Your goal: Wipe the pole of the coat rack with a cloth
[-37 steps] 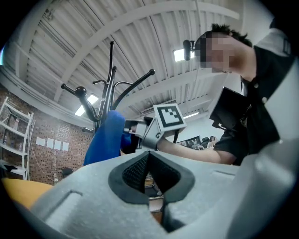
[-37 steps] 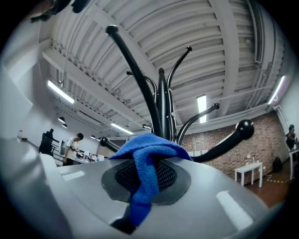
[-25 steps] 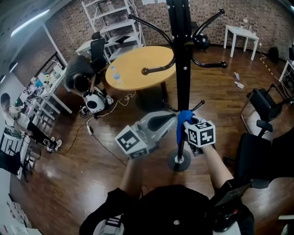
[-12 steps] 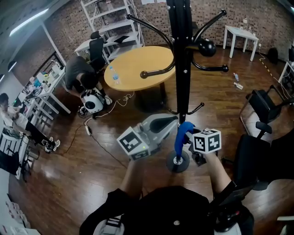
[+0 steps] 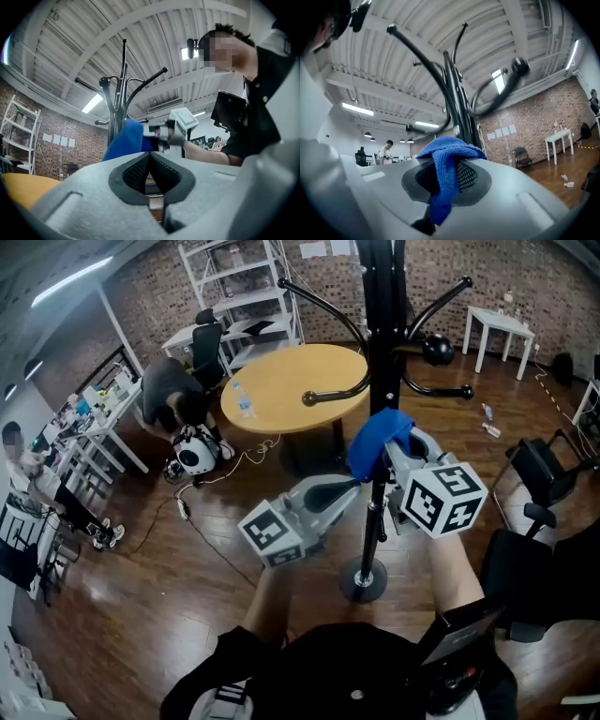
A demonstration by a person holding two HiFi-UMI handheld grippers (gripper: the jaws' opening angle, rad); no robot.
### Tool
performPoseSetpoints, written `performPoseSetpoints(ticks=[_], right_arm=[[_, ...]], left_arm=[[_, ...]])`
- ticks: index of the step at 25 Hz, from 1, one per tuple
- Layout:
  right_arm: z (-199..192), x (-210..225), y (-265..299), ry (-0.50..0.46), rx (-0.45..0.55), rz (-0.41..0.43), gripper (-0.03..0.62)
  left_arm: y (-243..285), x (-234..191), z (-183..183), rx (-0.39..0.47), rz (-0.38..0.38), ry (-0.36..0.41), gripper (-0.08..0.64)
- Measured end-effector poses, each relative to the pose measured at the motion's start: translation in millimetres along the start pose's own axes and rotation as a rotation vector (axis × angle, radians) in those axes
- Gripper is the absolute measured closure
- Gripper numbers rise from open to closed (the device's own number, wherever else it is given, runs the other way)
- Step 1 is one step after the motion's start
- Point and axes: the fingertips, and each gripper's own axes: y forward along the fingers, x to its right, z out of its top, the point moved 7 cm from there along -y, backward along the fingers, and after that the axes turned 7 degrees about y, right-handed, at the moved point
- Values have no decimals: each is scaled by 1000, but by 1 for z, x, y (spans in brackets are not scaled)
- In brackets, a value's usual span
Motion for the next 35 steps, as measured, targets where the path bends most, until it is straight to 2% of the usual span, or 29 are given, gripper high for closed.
performPoseSetpoints(ticks=[4,7,12,14,16,20,24,26,30,33,35], right_arm=[[83,-23,-4,-95,143,32,566],[117,-55,-30,-157,235,123,566],[138,-105,-79,-259,383,291,566],[143,-112,-87,-287,414,296,566],[143,-107,-83,-296,415,256,566],[119,-65,-44,-234,304,140,566],[68,-9,-2,-137,178,9,566],[39,4,1,-102,144,-19,566],[-19,12,-7,-104,29,-57,566],[-74,28,-13,-33,-101,-86,566],[-116,40,-15,-7,-225,-117,566]], left_arm=[[2,1,6,22,-14,15,560],[4,3,7,9,-17,24,560],[12,1,8,13,-30,32,560],[13,1,9,14,-33,32,560],[12,3,9,13,-36,32,560],[12,5,5,-1,-37,30,560],[12,7,3,-4,-36,23,560],[12,9,2,-7,-40,18,560],[13,10,1,-10,-41,8,560],[15,10,-2,-20,-41,-6,560],[17,10,-5,-30,-45,-13,560]])
